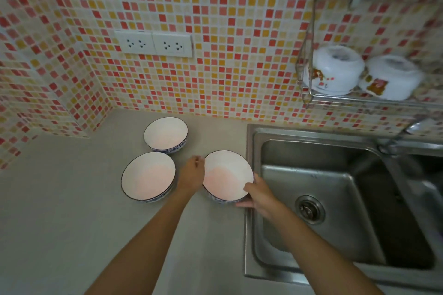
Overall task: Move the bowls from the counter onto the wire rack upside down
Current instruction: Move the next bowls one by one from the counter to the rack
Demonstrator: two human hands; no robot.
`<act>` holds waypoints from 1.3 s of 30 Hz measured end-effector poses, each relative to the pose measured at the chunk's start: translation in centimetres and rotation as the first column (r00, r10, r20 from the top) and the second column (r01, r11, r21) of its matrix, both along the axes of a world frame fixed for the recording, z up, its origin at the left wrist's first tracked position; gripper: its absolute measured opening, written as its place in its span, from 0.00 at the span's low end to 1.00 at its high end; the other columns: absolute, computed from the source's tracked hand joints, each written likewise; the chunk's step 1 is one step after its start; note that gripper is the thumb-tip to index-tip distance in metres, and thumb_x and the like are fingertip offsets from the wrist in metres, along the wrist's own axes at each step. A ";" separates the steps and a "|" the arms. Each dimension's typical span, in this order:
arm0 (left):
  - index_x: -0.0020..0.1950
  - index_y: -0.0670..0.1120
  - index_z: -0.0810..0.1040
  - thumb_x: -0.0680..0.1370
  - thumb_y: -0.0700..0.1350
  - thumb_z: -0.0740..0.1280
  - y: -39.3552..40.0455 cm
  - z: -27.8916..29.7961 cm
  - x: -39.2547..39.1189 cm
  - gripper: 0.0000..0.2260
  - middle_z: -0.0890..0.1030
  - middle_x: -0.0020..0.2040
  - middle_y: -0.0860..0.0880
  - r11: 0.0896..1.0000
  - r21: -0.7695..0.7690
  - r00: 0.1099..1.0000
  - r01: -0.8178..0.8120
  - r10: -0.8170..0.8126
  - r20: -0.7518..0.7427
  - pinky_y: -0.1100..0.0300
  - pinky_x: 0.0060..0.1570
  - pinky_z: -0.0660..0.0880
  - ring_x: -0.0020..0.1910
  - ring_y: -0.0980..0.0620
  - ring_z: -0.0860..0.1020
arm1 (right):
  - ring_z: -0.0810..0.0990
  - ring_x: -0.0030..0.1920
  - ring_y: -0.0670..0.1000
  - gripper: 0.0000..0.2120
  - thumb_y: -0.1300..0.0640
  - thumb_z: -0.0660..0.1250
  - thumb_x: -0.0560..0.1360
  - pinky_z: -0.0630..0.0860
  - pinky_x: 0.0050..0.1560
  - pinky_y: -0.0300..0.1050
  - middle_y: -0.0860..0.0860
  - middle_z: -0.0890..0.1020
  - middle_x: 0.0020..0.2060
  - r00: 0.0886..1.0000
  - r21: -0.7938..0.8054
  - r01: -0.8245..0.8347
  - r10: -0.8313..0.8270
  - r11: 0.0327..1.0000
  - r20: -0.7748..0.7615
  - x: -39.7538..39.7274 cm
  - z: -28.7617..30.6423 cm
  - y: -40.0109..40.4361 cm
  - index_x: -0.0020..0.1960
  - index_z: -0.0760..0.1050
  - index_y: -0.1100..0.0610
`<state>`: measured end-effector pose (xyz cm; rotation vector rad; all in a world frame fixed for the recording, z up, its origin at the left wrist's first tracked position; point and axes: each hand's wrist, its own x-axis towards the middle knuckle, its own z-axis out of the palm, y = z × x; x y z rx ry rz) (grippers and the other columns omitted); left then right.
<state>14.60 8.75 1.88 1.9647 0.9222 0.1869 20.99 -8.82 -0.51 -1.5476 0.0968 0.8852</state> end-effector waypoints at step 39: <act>0.77 0.43 0.52 0.72 0.71 0.37 -28.7 -9.7 2.5 0.43 0.52 0.78 0.44 0.748 0.233 0.769 0.622 -0.528 -0.360 0.58 0.72 0.40 0.77 0.48 0.45 | 0.74 0.60 0.64 0.30 0.68 0.63 0.70 0.82 0.33 0.57 0.52 0.73 0.63 0.958 -0.170 0.287 -0.284 0.943 0.045 10.0 0.5 -30.9 0.67 0.67 0.46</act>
